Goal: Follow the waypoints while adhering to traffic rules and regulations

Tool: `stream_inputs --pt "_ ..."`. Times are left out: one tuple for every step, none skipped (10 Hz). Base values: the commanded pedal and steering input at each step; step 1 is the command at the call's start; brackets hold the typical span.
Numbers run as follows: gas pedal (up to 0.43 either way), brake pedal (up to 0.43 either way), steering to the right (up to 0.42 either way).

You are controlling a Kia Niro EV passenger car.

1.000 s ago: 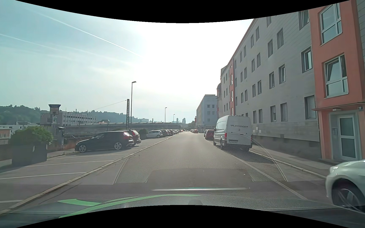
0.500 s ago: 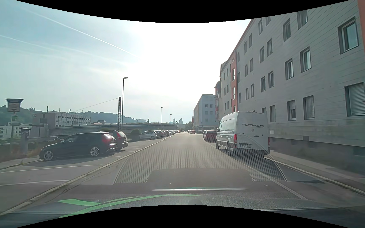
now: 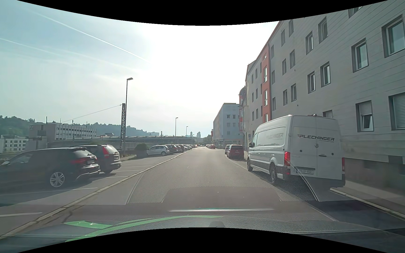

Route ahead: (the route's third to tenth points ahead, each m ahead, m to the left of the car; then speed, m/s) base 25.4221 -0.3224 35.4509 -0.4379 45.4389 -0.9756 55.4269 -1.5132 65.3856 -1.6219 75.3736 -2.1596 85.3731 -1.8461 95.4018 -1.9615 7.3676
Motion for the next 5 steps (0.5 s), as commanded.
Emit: stream_inputs --pt "0.220 0.000 0.006" --pt "0.220 0.000 0.006" --pt "0.220 0.000 0.006" --pt "0.220 0.000 0.006" --pt "0.209 0.000 0.006"
